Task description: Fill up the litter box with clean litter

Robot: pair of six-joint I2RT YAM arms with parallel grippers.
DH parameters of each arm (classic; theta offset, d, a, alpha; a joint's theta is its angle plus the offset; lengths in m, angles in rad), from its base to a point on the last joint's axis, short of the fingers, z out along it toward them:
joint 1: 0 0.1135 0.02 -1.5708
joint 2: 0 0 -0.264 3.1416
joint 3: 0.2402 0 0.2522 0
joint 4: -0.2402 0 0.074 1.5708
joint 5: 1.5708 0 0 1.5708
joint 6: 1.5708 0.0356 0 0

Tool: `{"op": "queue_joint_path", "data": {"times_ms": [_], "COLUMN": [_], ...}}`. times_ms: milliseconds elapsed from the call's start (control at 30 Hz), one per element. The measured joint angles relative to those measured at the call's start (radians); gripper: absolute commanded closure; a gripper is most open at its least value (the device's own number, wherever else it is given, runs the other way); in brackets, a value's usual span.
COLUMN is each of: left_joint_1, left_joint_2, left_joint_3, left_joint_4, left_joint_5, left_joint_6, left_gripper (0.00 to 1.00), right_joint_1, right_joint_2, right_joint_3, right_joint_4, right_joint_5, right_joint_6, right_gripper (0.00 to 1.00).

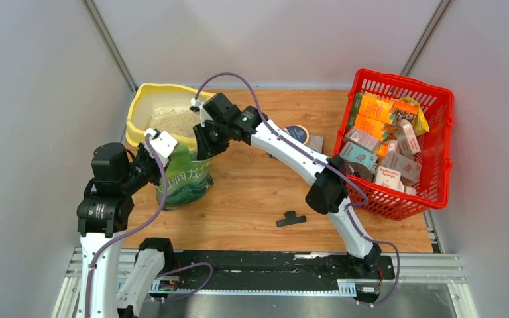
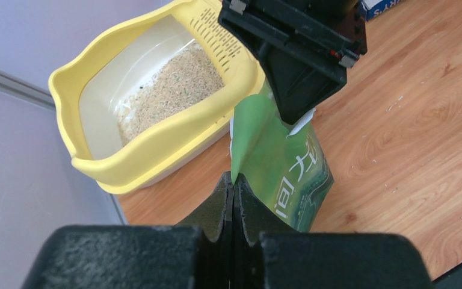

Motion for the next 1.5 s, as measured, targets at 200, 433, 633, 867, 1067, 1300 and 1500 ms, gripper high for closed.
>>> {"op": "queue_joint_path", "data": {"times_ms": [200, 433, 633, 867, 1067, 1300, 1500], "left_joint_1": [-0.004, -0.006, -0.01, -0.01, -0.011, -0.011, -0.013], "left_joint_2": [-0.008, -0.008, 0.003, 0.006, 0.006, 0.005, -0.013], "left_joint_3": [-0.016, -0.034, -0.037, -0.037, -0.037, -0.024, -0.023], "left_joint_4": [0.011, 0.033, 0.04, 0.046, 0.045, 0.026, 0.007], "left_joint_5": [0.005, 0.017, 0.029, 0.017, -0.003, -0.034, -0.055], "left_joint_6": [-0.011, -0.01, -0.006, 0.012, 0.037, 0.05, 0.066], "left_gripper": [1.0, 1.0, 1.0, 1.0, 1.0, 1.0, 1.0], "right_joint_1": [0.012, -0.022, -0.072, -0.137, -0.208, -0.267, -0.303], "right_joint_2": [0.015, 0.025, 0.053, 0.057, 0.05, 0.042, 0.042], "right_joint_3": [-0.018, -0.077, -0.097, -0.147, -0.233, -0.263, -0.264], "right_joint_4": [0.027, 0.092, 0.142, 0.234, 0.363, 0.484, 0.527], "right_joint_5": [-0.015, -0.17, -0.358, -0.573, -0.73, -0.826, -0.905], "right_joint_6": [0.02, 0.04, 0.071, 0.157, 0.3, 0.426, 0.475], "right_gripper": [1.0, 1.0, 1.0, 1.0, 1.0, 1.0, 1.0]}}
